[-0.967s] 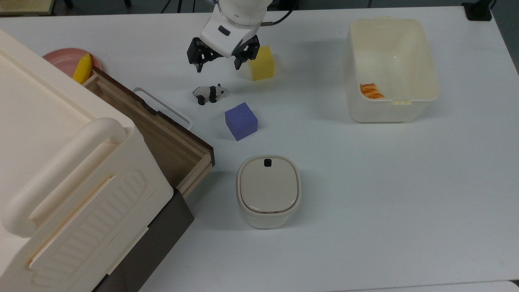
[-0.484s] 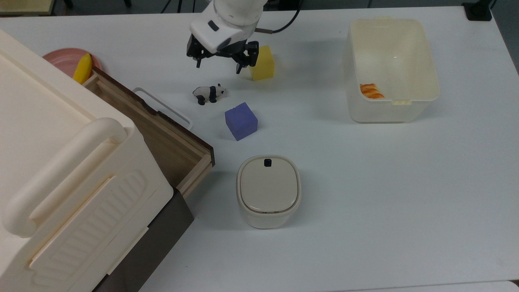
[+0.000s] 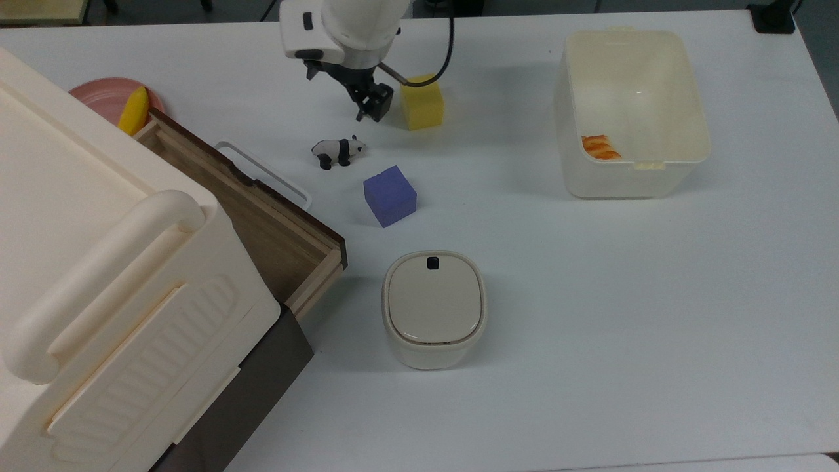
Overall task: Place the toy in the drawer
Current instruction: 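Move the open gripper over the panda toy and lower it, then close the gripper on the panda toy beside the purple cube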
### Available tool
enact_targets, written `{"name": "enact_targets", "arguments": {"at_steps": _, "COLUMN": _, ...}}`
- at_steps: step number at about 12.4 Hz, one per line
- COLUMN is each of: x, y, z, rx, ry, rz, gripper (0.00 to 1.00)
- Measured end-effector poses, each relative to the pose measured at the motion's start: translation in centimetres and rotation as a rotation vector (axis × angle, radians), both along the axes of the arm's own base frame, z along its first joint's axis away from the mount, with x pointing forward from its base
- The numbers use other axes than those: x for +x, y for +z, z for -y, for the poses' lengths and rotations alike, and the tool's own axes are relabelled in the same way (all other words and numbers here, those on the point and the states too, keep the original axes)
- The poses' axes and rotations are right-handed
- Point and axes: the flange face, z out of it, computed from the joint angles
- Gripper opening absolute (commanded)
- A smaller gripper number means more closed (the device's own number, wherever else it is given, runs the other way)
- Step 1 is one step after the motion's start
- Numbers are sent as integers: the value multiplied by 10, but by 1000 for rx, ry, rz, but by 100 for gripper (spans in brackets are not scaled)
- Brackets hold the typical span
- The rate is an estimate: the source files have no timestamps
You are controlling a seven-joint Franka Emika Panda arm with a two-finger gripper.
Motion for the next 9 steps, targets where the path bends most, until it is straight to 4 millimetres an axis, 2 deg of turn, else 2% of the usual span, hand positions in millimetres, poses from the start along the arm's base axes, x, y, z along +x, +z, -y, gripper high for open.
{"name": "enact_targets", "arguments": {"at_steps": 3, "x": 1, "y": -13, "z": 24, "rx": 9, "ry": -12, "rz": -40, "gripper": 100}}
{"name": "enact_targets", "arguments": {"at_steps": 5, "x": 3, "y": -36, "z": 26, "rx": 30, "ry": 41, "rz": -98, "gripper": 100}}
{"name": "enact_targets", "arguments": {"at_steps": 6, "x": 4, "y": -53, "z": 26, "rx": 40, "ry": 56, "rz": -133, "gripper": 100}}
{"name": "enact_targets", "arguments": {"at_steps": 8, "x": 7, "y": -70, "z": 27, "rx": 36, "ry": 18, "rz": -152, "gripper": 100}}
{"name": "enact_targets", "arguments": {"at_steps": 9, "x": 9, "y": -71, "z": 27, "rx": 30, "ry": -8, "rz": -146, "gripper": 100}}
